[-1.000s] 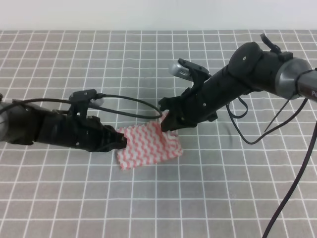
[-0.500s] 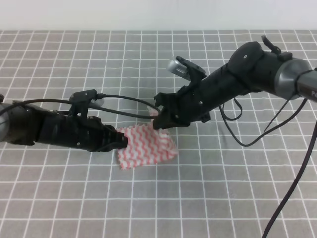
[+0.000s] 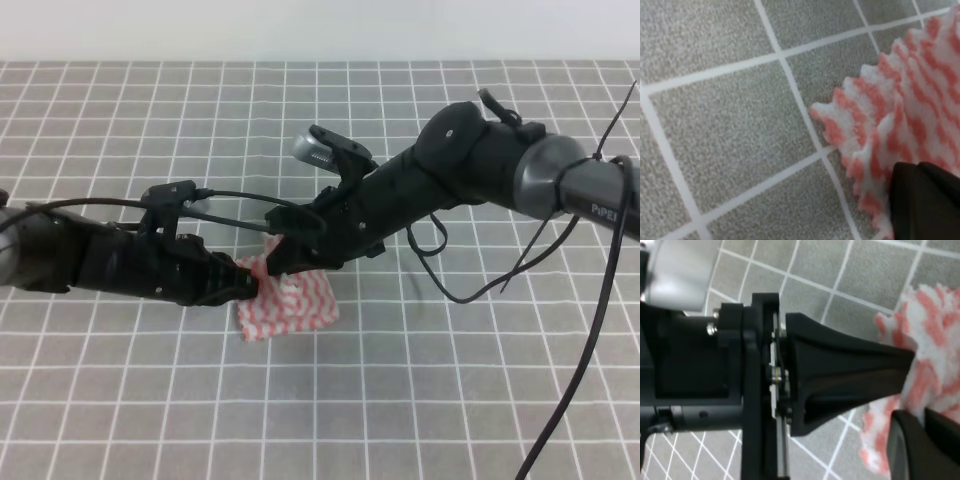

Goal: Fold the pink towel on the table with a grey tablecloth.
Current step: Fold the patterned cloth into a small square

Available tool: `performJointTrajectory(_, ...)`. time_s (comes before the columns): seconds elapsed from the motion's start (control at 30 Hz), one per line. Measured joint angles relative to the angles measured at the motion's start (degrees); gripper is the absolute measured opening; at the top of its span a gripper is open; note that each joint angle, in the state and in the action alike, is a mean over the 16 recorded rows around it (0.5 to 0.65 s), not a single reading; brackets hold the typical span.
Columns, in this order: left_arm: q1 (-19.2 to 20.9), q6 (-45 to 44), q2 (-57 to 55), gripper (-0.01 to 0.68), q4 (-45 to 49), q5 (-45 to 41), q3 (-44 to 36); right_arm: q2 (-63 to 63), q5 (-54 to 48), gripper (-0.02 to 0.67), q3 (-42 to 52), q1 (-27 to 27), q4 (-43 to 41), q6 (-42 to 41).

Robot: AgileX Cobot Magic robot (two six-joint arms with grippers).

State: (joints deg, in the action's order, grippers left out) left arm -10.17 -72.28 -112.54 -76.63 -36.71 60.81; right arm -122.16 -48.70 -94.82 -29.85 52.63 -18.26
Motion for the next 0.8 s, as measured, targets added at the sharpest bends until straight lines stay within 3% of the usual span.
performJointTrajectory(0.8, 0.0, -0.48, 0.83, -0.001, 0.0, 0.65, -0.1, -0.69, 2.16, -0.012, -0.1, -1.12, 1.08, -0.84)
